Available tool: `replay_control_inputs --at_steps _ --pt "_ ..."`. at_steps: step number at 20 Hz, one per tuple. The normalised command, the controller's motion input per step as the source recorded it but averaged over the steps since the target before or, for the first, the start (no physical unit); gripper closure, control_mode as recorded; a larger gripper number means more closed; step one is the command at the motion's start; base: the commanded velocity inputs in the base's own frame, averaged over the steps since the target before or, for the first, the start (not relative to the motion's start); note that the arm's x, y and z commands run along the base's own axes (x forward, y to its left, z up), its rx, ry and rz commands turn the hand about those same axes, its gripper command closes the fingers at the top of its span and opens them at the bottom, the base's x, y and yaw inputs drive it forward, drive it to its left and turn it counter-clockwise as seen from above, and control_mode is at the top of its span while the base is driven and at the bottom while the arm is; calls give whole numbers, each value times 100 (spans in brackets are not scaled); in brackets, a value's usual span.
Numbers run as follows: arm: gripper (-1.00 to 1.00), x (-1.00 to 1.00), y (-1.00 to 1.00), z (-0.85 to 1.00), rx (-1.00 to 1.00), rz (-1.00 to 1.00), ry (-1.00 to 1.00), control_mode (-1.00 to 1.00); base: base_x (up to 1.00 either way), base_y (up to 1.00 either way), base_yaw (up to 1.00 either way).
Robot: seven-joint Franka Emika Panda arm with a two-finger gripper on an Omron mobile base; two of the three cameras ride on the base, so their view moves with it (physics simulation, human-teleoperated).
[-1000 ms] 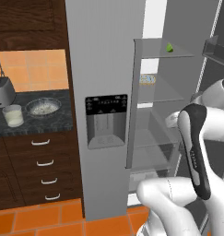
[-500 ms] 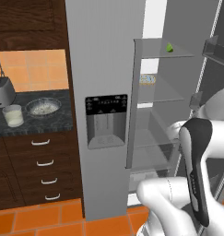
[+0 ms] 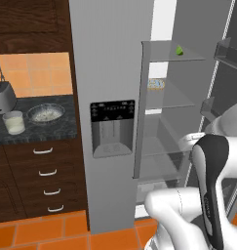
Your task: Grab a lemon wedge from the fridge and one ice cube from the ice bowl, and put them in the glass of lemonade.
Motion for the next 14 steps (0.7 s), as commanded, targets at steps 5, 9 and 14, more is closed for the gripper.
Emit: replay_control_inputs --at_steps 5,9,14 --pt "-100 0 -12 -3 0 -3 -3 -100 0 0 0" --pt "-100 0 0 0 0 0 0 100 8 -68 -2" --pt "-100 0 0 0 0 0 0 100 10 -43 0"
